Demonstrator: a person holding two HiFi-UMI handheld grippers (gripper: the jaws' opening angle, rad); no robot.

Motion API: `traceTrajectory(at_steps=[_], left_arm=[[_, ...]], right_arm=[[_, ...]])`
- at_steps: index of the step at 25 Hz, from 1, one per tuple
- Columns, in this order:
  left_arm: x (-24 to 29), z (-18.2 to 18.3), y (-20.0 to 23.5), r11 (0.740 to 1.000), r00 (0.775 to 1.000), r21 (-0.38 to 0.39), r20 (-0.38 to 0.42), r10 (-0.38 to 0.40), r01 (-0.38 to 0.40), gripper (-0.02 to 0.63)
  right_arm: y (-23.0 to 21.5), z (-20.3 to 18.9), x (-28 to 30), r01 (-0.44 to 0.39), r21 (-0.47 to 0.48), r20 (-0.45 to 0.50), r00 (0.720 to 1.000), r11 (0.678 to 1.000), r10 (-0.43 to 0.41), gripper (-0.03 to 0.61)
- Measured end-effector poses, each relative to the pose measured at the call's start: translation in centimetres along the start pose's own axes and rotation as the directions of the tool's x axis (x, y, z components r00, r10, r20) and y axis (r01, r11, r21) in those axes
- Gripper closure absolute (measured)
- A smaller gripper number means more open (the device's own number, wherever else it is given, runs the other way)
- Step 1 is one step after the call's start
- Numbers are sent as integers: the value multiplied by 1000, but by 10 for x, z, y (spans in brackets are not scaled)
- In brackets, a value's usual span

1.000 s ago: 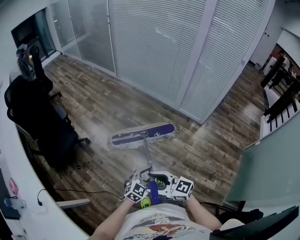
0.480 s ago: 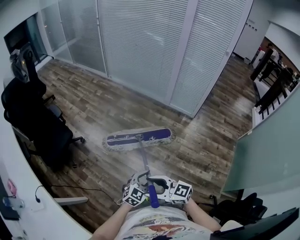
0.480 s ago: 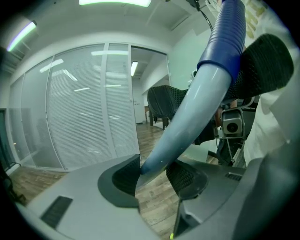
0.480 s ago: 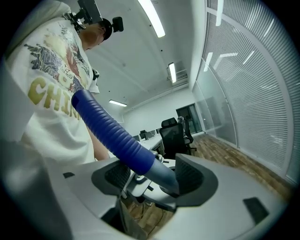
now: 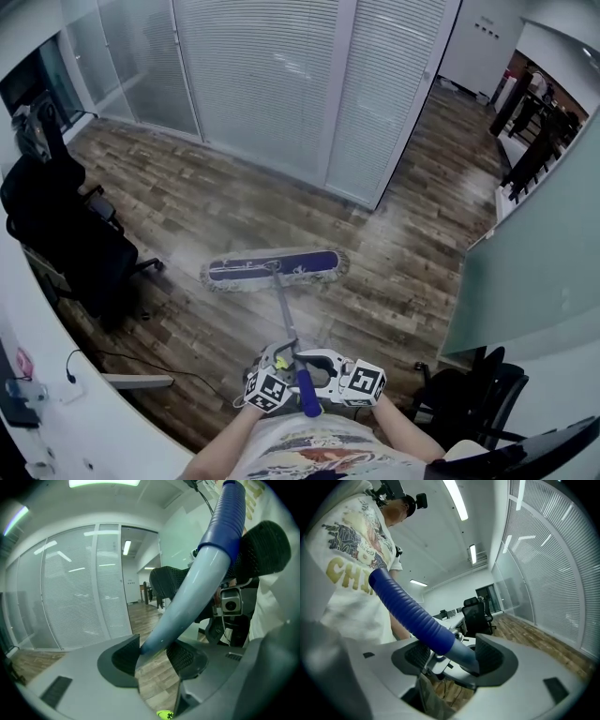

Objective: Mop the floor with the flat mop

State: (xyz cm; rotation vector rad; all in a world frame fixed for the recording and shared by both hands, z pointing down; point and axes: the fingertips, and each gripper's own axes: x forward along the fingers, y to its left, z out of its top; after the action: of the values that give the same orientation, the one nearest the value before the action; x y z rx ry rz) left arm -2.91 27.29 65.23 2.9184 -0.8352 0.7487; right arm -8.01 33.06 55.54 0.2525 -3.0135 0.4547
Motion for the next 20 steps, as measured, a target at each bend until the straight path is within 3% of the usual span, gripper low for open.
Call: traceTrajectory(at_steps=[12,20], left_arm=[[-34,-5,-137,1000,1000,16,-6,-26,26,460],[-34,-7,-142,998,998,32,-19,-58,59,460]], right_arm=[[117,-49,-60,20,2,0,1000,1000,-20,311],[120,-51,-61,15,9,31,999,1000,-15,310]])
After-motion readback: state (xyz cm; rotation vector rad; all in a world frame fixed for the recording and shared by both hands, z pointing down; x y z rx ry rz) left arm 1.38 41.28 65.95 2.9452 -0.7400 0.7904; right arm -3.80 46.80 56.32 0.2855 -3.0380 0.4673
